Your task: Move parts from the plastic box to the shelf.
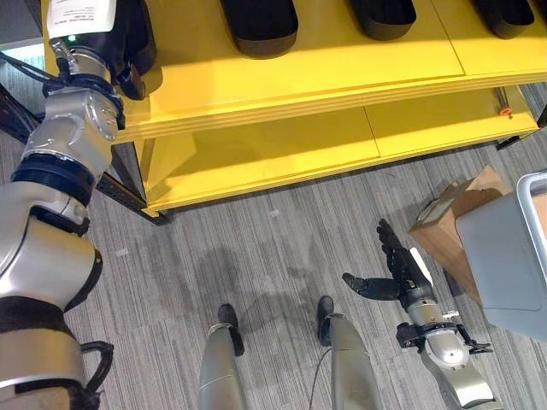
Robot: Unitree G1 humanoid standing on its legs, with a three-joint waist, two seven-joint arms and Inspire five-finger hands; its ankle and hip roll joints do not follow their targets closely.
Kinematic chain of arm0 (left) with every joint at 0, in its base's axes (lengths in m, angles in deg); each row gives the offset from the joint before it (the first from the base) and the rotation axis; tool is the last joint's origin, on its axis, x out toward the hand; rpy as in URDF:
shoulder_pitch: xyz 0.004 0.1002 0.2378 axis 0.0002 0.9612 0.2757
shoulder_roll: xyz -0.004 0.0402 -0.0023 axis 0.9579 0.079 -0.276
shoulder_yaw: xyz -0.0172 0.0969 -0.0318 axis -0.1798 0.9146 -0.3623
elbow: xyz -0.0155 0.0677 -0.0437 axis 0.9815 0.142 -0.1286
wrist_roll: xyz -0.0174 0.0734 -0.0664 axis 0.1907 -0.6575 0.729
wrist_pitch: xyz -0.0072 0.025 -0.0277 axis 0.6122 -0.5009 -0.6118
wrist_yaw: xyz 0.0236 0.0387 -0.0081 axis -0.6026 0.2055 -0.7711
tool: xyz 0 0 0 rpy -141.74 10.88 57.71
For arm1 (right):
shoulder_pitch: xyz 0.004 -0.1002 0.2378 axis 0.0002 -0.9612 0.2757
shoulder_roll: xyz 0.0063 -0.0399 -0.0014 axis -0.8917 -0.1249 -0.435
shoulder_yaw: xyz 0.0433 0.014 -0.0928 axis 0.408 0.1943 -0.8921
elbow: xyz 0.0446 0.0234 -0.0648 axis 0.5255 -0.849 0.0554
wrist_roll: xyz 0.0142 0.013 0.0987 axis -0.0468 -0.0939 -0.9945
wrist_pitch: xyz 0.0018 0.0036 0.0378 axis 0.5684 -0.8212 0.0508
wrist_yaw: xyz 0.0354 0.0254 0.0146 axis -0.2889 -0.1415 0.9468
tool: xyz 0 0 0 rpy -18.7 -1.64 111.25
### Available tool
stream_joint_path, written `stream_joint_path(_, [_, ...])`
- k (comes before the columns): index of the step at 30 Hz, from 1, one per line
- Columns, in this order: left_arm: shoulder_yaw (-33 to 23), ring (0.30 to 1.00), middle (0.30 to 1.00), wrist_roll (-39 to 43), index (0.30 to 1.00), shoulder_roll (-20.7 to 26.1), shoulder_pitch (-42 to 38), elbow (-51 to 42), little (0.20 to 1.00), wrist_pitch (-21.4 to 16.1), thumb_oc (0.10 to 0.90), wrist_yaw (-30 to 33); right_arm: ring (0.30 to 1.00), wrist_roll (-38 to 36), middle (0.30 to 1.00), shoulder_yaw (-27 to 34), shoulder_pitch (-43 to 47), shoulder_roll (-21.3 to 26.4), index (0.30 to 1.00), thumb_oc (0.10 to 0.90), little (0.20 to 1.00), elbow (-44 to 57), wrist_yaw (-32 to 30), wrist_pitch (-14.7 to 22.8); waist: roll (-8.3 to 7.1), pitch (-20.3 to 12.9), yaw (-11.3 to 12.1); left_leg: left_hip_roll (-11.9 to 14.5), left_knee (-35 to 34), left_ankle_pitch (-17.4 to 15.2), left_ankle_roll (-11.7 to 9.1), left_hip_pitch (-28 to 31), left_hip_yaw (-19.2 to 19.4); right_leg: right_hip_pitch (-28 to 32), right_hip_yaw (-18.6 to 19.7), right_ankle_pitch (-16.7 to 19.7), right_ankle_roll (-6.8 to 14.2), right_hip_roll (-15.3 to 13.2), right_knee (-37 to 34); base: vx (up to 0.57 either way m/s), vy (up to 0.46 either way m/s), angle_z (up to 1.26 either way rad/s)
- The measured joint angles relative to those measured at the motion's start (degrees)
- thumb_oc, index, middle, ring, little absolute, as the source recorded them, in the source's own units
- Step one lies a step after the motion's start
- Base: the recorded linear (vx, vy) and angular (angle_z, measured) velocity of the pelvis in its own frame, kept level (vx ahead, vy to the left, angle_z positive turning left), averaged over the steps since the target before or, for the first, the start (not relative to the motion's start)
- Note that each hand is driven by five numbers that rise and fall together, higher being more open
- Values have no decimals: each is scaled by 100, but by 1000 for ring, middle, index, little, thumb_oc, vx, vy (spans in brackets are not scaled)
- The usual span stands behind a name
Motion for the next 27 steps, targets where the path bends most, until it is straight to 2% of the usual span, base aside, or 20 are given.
stream_joint_path(8, [56,1000,1000,1,1000,-217,92,10,1000,-40,900,-12,1000,0,1000,1,-58,-1,1000,900,1000,0,32,0,0,0,-1,4,14,4,1,-15,35,-63,73,-1,-2,0,39,-8,-3,-1])
stream_joint_path(16, [13,1000,1000,2,1000,-217,245,8,1000,-83,900,-9,1000,-1,1000,59,-171,1,1000,900,1000,0,32,3,0,0,5,30,101,4,0,-150,46,-242,118,-20,-35,16,149,-11,-9,-2])
stream_joint_path(19, [-311,1000,1000,4,1000,-212,536,24,1000,-104,900,-11,1000,-1,1000,147,-208,1,1000,900,1000,1,47,5,0,-1,29,69,104,17,-10,-160,37,-259,117,-48,-81,40,156,-19,-23,-2])
stream_joint_path(27, [-322,1000,1000,7,1000,-140,544,51,1000,-95,900,-23,1000,-1,1000,164,-190,1,1000,900,1000,5,57,6,4,-6,59,78,136,21,-17,-162,19,-263,108,-59,-88,44,260,-2,-14,0])
